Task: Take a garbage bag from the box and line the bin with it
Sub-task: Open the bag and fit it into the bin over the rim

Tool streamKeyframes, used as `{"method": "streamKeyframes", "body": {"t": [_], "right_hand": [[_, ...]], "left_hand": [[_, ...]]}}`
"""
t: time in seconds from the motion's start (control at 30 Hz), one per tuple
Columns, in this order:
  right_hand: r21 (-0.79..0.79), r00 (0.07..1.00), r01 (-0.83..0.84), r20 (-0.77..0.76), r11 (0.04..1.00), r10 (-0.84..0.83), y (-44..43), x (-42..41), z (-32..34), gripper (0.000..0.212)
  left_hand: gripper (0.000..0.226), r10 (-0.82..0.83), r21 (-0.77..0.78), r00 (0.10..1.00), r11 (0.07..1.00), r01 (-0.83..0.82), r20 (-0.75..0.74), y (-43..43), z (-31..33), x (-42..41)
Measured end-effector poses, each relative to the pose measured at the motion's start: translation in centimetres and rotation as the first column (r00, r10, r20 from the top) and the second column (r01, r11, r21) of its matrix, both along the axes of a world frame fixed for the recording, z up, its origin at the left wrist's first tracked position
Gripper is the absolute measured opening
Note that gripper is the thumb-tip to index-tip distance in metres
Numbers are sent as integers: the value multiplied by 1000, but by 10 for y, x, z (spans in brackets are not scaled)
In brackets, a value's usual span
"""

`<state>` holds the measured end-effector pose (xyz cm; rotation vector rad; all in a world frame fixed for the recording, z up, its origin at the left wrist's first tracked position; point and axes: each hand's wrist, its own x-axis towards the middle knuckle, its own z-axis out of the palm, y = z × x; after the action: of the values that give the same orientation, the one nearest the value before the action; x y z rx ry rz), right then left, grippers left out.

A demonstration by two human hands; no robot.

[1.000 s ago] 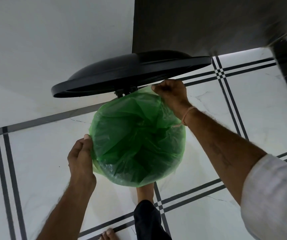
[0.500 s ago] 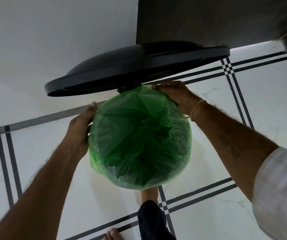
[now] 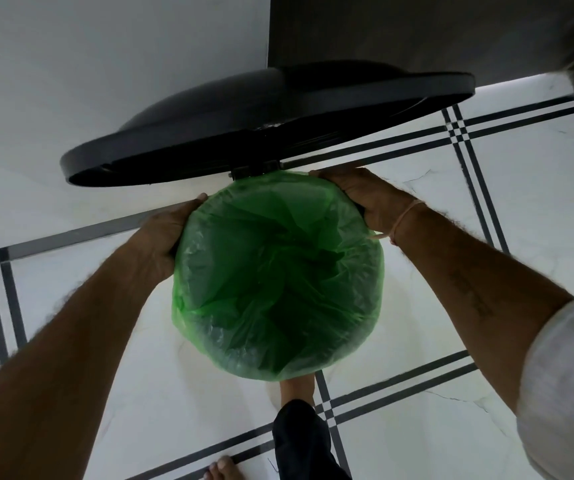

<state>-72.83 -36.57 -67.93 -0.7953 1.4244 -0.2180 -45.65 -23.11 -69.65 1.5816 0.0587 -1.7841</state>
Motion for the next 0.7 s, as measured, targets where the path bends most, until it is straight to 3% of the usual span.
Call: {"method": "streamKeyframes", "body": {"t": [0.13,0.23,0.37,0.43,0.7], "right_hand": [[-7,998,50,32,999,-49,13,-26,-1,14],[-79,995,53,94,996,-45,29,-46,0,22],[-165,985,117,146,979,-93,54,-66,6,25],[-156,979,138,169,978,-111,66,-73,6,23],[-120,991,88,114,989,-74,67,-78,12,24]], "left_hand": [[30,2,-1,999,1000,-2,54,12,1,-3],[35,15,-16,1000,1000,-14,17,33,1,-1],[33,55,-116,996,992,-46,75,67,4,0],[24,46,-149,993,988,-30,109,82,8,-2],[35,-14,-177,978,983,52,209,88,15,-8]]}}
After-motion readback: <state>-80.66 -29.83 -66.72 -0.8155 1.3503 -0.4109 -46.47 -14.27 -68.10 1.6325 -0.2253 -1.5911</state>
